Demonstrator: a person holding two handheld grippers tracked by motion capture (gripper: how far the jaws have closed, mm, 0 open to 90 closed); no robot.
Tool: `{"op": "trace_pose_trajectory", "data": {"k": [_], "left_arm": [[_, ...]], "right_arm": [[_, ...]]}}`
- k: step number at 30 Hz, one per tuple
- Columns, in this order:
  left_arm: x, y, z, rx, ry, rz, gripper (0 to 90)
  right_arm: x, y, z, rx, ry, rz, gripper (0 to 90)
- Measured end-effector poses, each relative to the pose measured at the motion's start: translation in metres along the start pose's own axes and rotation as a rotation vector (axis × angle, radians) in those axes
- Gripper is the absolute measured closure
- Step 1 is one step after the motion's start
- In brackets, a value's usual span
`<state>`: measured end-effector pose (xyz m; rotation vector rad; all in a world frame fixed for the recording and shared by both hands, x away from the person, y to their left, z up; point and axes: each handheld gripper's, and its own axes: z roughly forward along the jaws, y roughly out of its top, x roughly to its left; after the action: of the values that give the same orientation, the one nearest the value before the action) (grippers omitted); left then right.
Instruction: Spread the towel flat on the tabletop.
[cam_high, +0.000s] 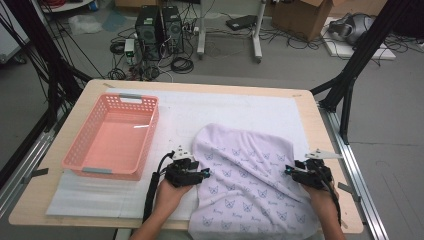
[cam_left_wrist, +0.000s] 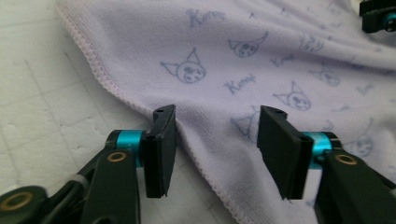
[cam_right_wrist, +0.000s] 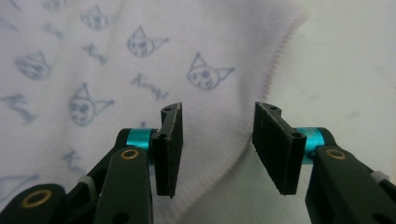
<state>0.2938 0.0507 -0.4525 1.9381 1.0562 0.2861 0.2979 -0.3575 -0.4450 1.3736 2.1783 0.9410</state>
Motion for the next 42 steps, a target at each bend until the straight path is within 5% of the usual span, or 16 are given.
{"op": "trace_pose_trajectory", "data": {"k": [2, 4, 5, 8, 14, 17, 21, 24, 30, 37, 42], "left_arm": [[-0.007, 0.0, 0.001, 0.003, 0.087, 0.05, 70.0], [-0.005, 0.001, 0.001, 0.01, 0.065, 0.043, 85.8], [-0.003, 0.002, 0.0, 0.011, 0.074, 0.045, 86.6], [0.012, 0.005, -0.005, 0.001, 0.111, 0.011, 86.9], [0.033, 0.006, -0.008, -0.015, 0.151, -0.027, 87.2], [0.033, 0.005, -0.008, -0.033, 0.131, -0.016, 78.6], [0.033, 0.003, -0.015, -0.052, 0.061, -0.033, 61.8], [0.033, -0.002, -0.019, -0.053, 0.02, -0.049, 57.1], [0.029, -0.013, -0.029, -0.047, -0.012, -0.077, 53.7], [0.014, -0.03, -0.045, -0.042, -0.039, -0.1, 53.8], [0.002, -0.041, -0.053, -0.054, -0.037, -0.096, 45.0]], "right_arm": [[0.001, 0.006, 0.003, 0.009, 0.039, -0.016, 81.1], [0.003, 0.013, 0.007, 0.031, 0.04, -0.07, 85.3], [0.004, 0.017, 0.009, 0.042, 0.032, -0.083, 85.7], [-0.002, 0.029, 0.016, -0.005, 0.0, -0.069, 86.0], [-0.026, 0.039, 0.024, -0.101, -0.13, 0.054, 87.1], [-0.03, 0.039, 0.026, -0.115, -0.16, 0.111, 86.7], [-0.028, 0.036, 0.019, -0.127, -0.178, 0.092, 75.0], [-0.029, 0.029, 0.004, -0.163, -0.145, 0.112, 70.3], [-0.023, 0.001, -0.03, -0.161, -0.065, 0.063, 63.9], [-0.001, -0.038, -0.058, -0.106, 0.018, 0.007, 60.1], [0.008, -0.059, -0.073, -0.071, 0.052, -0.017, 56.7]]}}
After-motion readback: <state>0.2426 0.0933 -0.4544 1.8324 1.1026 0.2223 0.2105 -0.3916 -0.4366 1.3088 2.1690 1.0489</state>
